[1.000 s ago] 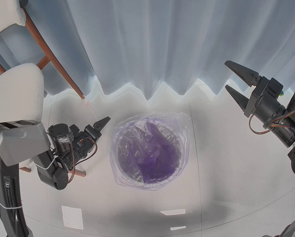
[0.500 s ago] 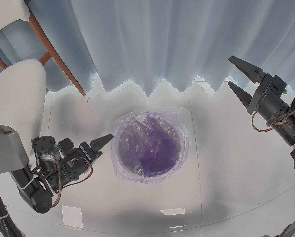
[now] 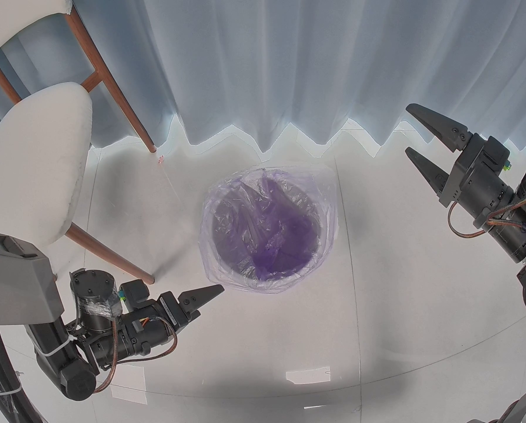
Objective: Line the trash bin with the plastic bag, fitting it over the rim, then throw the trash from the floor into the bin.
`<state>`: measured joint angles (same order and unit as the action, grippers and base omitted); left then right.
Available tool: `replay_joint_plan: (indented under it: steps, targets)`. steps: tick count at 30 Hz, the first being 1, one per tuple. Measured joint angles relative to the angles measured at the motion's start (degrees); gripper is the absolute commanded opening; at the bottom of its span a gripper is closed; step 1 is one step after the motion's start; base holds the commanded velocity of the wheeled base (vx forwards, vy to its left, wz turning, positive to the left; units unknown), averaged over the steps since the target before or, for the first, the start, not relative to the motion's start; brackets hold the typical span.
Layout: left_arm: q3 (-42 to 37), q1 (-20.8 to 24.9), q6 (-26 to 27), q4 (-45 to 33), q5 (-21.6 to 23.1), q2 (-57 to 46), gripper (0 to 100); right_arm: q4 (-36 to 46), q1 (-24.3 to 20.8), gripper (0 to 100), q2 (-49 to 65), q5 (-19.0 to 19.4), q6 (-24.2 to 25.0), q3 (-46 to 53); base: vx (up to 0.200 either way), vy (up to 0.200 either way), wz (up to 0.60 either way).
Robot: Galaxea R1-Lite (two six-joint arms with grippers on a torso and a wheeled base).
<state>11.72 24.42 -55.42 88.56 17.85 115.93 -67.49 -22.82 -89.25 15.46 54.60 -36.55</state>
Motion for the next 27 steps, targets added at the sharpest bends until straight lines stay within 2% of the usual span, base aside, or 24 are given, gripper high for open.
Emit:
replay_joint_plan:
  steps: [5, 11, 19, 27]
  targets:
    - [1.38, -0.33, 0.32, 0.04, 0.21, 3.67, 100, 0.0, -0.22, 100, -0.02, 0.33, -0.02, 0.37, 0.0, 0.0, 0.0]
    - [7.96, -0.72, 0.6, 0.06, 0.43, 7.58, 100, 0.0, -0.49, 100, 0.09, 0.5, -0.05, 0.61, 0.0, 0.0, 0.0]
    - [15.7, -2.34, 0.76, 0.04, 3.15, 11.43, 100, -0.01, -0.57, 100, 0.48, 0.57, -0.05, 0.69, 0.0, 0.0, 0.0]
    - [17.58, -4.3, 0.99, 0.01, 3.45, 13.73, 100, -0.04, -0.57, 100, 0.99, 0.6, 0.0, 0.63, 0.0, 0.0, 0.0]
